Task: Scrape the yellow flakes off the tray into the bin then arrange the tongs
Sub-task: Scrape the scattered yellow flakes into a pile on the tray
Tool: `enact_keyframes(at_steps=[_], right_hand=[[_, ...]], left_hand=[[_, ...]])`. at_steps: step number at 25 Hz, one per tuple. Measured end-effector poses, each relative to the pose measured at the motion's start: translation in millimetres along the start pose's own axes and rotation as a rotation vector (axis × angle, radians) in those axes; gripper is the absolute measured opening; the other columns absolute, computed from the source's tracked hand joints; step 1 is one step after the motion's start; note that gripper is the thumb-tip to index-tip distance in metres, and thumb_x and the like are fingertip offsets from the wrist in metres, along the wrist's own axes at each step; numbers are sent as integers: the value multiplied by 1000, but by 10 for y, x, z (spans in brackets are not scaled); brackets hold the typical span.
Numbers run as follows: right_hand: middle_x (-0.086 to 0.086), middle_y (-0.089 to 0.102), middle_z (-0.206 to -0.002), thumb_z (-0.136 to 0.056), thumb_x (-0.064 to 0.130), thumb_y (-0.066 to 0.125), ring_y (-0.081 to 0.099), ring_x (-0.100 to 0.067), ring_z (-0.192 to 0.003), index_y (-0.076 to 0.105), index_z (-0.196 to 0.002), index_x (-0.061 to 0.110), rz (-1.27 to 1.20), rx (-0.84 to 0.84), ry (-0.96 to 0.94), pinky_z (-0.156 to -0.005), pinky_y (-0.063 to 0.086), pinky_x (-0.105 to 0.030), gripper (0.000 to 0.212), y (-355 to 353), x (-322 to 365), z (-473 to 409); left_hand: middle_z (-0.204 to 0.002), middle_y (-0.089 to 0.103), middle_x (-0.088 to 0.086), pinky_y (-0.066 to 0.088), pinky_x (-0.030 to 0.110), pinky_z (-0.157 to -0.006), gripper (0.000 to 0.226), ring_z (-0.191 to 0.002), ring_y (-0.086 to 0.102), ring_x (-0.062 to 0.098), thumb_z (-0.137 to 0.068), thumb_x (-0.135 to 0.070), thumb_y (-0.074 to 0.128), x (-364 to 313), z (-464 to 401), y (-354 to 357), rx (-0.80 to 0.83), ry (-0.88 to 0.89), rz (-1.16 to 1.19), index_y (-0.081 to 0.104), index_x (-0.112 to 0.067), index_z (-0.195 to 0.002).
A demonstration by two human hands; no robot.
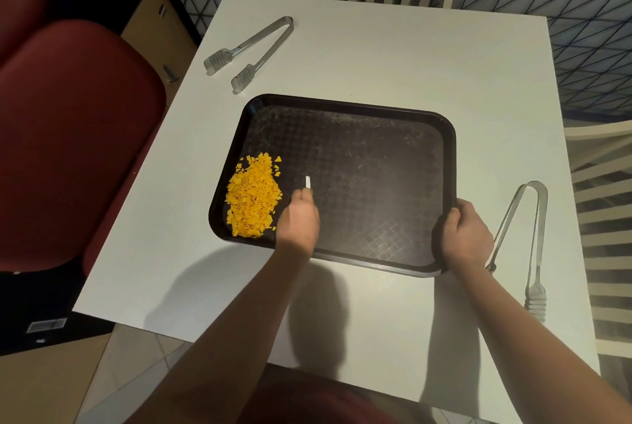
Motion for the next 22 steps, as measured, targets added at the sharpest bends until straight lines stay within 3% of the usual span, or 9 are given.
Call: enact_keyframes(at_steps=[3,5,7,10,15,20,22], right_hand=[[-19,66,-99,-84,33,24,58,-42,-90,55,-116,15,-3,-2,5,-74,41,-37,48,-8,1,1],[-19,66,-99,-89,28,28,58,-42,-89,55,-116,15,-1,8,8,-74,41,-37,40,0,-8,1],[-20,66,-99,-93,23,32,58,-42,-89,55,-116,14,-7,16,11,-73,40,-37,34,10,-9,-4],[-19,66,-99,-87,31,26,58,-42,-89,55,-116,15,1,7,7,-73,40,-38,44,-2,-13,-8],[-20,66,-101,-82,34,22,58,-42,-91,55,-118,14,10,-8,-1,-74,40,-38,53,-5,11,-2],[-20,65,-102,-92,26,31,58,-42,-91,55,-117,14,-2,14,18,-76,41,-38,36,10,-20,-5],[-20,65,-101,-91,28,30,58,-42,-91,55,-116,15,-8,21,20,-76,41,-39,38,8,-21,-10]], left_hand=[[-118,54,17,47,33,-83,30,-102,60,31,-96,-9,36,269,-36,-113,-24,-110,19,46,-3,-124],[-117,56,18,45,33,-82,30,-104,58,33,-94,-7,37,406,-49,-207,-62,-166,81,48,-2,-121],[-115,57,19,46,34,-81,30,-101,59,33,-94,-7,38,333,-125,-310,-121,-117,84,50,0,-121],[-114,57,18,49,35,-78,30,-97,62,32,-96,-7,37,49,-315,-359,-129,-45,107,50,0,-121],[-116,57,19,51,36,-80,30,-101,62,32,-94,0,38,-20,-545,-342,-53,-138,85,48,2,-122],[-112,59,22,47,37,-83,24,-103,58,36,-92,-1,38,277,-333,-439,-109,-210,105,52,1,-112],[-108,60,21,46,36,-80,23,-99,58,35,-92,-4,39,268,-249,-509,-149,-163,122,54,0,-110]])
Point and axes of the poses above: each hand's wrist, its own z-axis away from the middle knuckle, its own y-axis out of the palm, x = y × z, the point moved 7 cm from there along -z, towards the middle knuckle
